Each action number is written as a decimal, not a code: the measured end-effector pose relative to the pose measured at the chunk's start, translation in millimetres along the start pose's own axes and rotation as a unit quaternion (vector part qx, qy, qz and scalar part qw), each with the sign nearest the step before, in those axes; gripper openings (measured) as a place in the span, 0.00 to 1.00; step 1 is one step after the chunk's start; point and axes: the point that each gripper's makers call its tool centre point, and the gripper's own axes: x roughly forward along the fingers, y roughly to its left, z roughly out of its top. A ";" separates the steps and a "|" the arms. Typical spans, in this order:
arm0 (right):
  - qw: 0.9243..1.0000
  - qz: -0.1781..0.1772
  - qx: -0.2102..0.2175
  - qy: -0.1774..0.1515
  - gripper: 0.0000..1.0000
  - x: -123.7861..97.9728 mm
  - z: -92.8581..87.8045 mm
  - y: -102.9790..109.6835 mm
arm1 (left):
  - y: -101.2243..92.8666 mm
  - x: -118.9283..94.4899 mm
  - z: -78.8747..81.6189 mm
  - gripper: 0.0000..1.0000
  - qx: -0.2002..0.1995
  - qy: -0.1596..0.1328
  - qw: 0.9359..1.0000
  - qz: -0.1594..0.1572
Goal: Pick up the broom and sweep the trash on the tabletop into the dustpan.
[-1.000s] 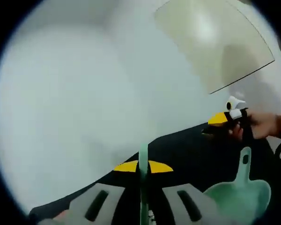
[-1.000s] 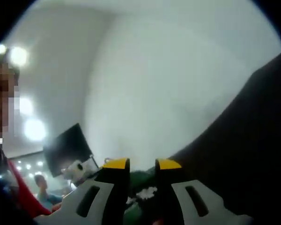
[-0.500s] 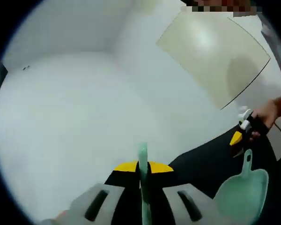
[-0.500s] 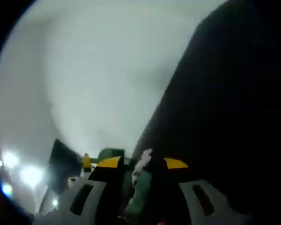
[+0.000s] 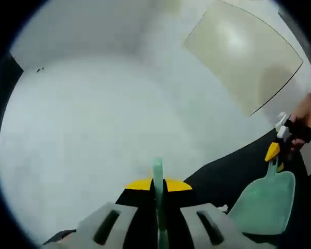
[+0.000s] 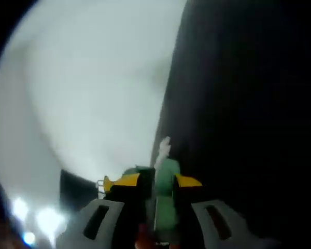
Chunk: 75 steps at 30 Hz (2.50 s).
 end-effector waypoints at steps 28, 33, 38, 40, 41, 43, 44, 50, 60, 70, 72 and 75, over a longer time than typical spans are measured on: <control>0.993 -0.024 -0.038 -0.111 0.16 6.1 113.1 -23.2 | -16.9 11.1 -20.0 0.05 -0.043 0.126 0.987 0.091; 0.987 -0.005 -0.037 -0.154 0.45 -3.8 124.4 -10.1 | -8.6 0.8 -16.5 0.04 -0.034 0.144 0.983 0.110; 0.963 0.050 -0.079 -0.254 0.48 -23.7 171.2 9.2 | -5.9 -0.9 -8.0 0.04 -0.017 0.151 0.980 0.129; 0.951 0.069 -0.111 -0.281 0.42 -26.8 192.6 13.8 | -10.3 8.4 -14.4 0.04 -0.033 0.158 0.978 0.128; 0.945 0.064 -0.121 -0.296 0.38 -28.0 200.0 11.2 | -15.1 17.4 -17.2 0.04 -0.040 0.162 0.978 0.129; 0.937 0.067 -0.111 -0.323 0.37 -27.9 215.8 2.8 | -24.4 29.7 -18.6 0.04 -0.016 0.171 0.976 0.136; 0.937 0.067 -0.099 -0.327 0.37 -28.6 218.6 0.6 | -33.4 36.8 -19.9 0.04 -0.012 0.174 0.975 0.135; 0.921 0.067 -0.209 -0.323 0.32 -22.3 208.0 20.1 | -75.8 79.4 -20.2 0.04 0.008 0.173 0.977 0.121; 0.926 0.107 -0.190 -0.308 0.30 -19.8 206.5 24.0 | -125.7 139.2 -16.7 0.04 -0.010 0.147 0.988 0.049; 0.925 0.118 -0.186 -0.310 0.29 -19.3 204.6 27.3 | -167.5 140.5 61.0 0.04 0.008 0.015 1.000 -0.024; 0.925 0.118 -0.187 -0.311 0.29 -19.4 204.4 27.2 | -162.1 135.5 72.2 0.04 0.018 0.008 0.999 -0.031; 0.925 0.119 -0.186 -0.310 0.28 -19.1 203.8 27.1 | -127.1 124.2 78.3 0.04 0.026 0.008 1.000 -0.004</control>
